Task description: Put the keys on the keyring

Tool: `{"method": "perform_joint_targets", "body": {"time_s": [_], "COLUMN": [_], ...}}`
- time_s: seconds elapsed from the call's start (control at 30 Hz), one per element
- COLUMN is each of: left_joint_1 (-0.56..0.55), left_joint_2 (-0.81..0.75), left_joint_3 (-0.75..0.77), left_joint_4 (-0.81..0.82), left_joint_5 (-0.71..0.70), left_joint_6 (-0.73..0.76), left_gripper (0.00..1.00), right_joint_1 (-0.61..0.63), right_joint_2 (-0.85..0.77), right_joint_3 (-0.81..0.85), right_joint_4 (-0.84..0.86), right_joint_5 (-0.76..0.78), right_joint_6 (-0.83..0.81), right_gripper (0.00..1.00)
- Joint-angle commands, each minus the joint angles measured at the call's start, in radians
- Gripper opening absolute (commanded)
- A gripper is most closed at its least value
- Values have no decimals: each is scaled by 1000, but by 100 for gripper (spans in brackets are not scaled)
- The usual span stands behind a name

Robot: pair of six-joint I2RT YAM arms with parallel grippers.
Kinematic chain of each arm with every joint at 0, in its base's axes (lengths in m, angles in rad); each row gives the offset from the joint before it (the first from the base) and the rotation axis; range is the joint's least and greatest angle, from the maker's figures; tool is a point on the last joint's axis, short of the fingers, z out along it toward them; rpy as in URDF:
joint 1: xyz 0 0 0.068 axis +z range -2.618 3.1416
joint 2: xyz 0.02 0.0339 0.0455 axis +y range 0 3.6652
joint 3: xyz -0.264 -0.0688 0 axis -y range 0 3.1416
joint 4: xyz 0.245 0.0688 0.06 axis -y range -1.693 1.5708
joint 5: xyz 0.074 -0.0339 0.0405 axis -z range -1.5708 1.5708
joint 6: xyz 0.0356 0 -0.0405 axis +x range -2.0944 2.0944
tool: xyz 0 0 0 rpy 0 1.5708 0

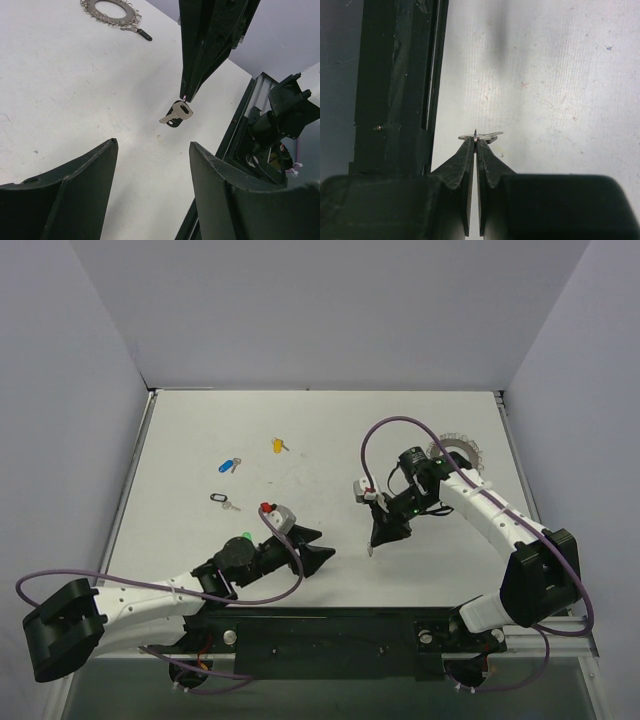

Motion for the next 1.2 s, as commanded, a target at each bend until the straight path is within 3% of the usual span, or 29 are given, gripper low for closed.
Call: {"method": "perform_joint_targets", "body": {"time_s": [0.0,0.43,0.93,1.17], "left_joint_1": [7,11,14,14], "left_joint_2": [-30,-56,-16,9], "left_joint_3": [-9,-34,-41,-44], "left_joint_4": [22,25,89,126], "left_joint_5": [-38,-60,-18,-3], "left_joint_6": [13,7,2,8], "left_gripper": [70,72,72,72], "right_joint_1": [-11,-31,-48,-54], "right_joint_2": [-1,1,-4,-10], "right_joint_3": [5,-6,-35,-53], "right_joint_4": [-53,-75,-165,-246], "right_joint_5": [-60,-83,-151,-162], "right_joint_6": [-35,-76,-269,-440], "right_gripper": [0,0,0,0]}}
